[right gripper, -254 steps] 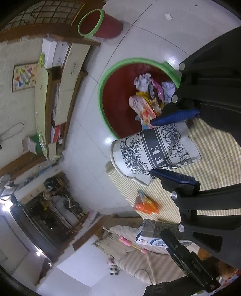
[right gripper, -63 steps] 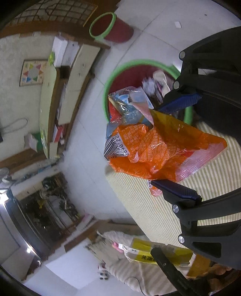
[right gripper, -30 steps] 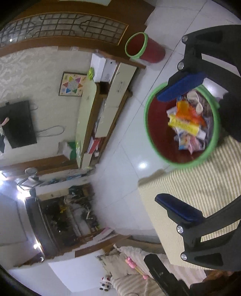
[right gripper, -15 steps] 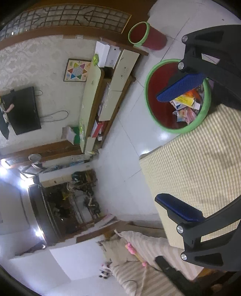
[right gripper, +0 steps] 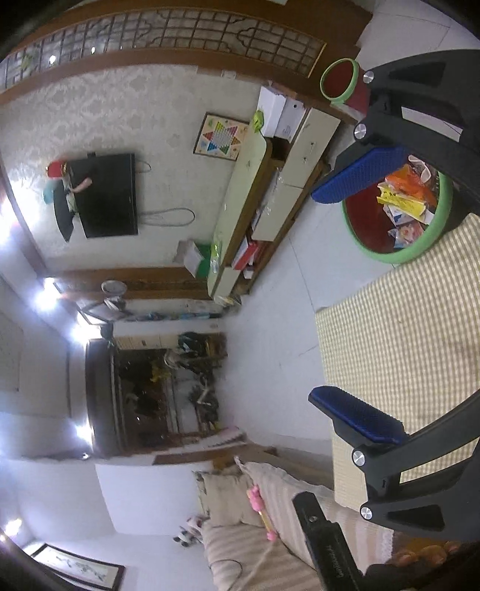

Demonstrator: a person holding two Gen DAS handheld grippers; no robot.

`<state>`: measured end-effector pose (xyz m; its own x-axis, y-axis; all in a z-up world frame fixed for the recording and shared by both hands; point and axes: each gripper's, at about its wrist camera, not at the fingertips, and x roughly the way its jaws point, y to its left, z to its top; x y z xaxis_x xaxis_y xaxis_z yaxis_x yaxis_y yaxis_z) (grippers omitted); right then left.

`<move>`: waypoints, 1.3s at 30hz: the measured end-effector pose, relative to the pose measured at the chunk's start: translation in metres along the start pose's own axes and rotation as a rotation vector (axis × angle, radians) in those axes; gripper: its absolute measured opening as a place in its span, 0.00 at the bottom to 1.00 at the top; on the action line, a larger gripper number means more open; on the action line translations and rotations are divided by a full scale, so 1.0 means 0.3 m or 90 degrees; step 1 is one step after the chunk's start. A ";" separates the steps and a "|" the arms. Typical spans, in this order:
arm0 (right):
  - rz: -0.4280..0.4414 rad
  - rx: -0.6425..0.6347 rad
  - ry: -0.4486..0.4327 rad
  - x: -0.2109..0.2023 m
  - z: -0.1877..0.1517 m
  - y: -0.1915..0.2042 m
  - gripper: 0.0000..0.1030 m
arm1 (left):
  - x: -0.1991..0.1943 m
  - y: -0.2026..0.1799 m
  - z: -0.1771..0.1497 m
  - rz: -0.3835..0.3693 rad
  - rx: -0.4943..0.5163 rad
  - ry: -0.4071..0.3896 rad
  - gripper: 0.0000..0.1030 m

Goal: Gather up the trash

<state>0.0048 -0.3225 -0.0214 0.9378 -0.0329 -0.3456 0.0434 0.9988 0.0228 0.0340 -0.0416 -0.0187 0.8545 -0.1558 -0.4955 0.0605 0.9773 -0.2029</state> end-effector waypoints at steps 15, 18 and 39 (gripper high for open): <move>0.016 0.018 0.036 -0.005 -0.040 -0.021 0.93 | -0.003 -0.018 -0.008 -0.011 0.006 0.014 0.95; 0.016 0.020 0.041 -0.004 -0.045 -0.027 0.93 | -0.003 -0.018 -0.011 -0.009 0.007 0.015 0.95; 0.024 0.018 0.082 0.027 -0.084 -0.020 0.93 | 0.000 -0.012 -0.031 -0.010 0.002 0.023 0.95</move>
<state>0.0035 -0.3277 -0.0479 0.8869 0.0113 -0.4619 0.0203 0.9978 0.0633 0.0291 -0.0466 -0.0258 0.8339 -0.1762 -0.5230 0.0758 0.9752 -0.2077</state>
